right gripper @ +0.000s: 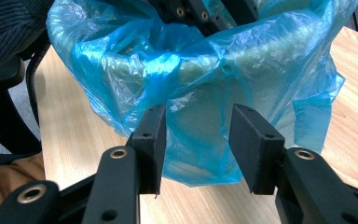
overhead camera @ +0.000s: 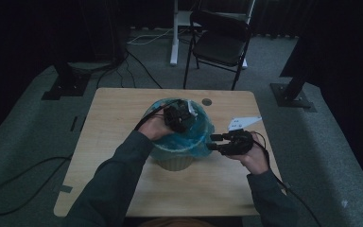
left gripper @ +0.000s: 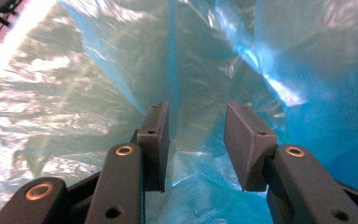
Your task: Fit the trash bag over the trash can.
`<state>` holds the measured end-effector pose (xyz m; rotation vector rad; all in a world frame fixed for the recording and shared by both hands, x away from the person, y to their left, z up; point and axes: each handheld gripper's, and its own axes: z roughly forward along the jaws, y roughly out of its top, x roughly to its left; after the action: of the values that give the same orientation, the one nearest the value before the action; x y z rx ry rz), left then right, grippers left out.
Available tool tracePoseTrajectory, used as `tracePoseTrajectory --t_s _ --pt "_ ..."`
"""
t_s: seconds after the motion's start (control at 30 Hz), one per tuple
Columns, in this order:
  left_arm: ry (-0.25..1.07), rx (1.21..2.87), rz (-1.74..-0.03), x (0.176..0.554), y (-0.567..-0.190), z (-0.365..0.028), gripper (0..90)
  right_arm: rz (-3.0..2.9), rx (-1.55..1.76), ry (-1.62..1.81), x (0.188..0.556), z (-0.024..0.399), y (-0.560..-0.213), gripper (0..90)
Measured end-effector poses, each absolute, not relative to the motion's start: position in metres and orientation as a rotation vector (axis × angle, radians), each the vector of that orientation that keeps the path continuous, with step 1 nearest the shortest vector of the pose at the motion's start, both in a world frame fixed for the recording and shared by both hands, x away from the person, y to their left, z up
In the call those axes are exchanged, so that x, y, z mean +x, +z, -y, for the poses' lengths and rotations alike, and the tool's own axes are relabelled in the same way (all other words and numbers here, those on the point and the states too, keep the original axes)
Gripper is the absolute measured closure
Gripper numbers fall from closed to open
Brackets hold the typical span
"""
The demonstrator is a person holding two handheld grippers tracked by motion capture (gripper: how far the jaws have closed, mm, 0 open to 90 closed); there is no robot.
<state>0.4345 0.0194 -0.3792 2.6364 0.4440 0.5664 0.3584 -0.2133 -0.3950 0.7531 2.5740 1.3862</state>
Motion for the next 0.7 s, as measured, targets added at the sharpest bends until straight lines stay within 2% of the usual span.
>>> tracePoseTrajectory --t_s 0.7 --pt "0.589 2.234 -0.589 0.421 -0.333 -0.070 59.4 -2.550 0.768 1.397 0.357 0.220 -0.393 55.6"
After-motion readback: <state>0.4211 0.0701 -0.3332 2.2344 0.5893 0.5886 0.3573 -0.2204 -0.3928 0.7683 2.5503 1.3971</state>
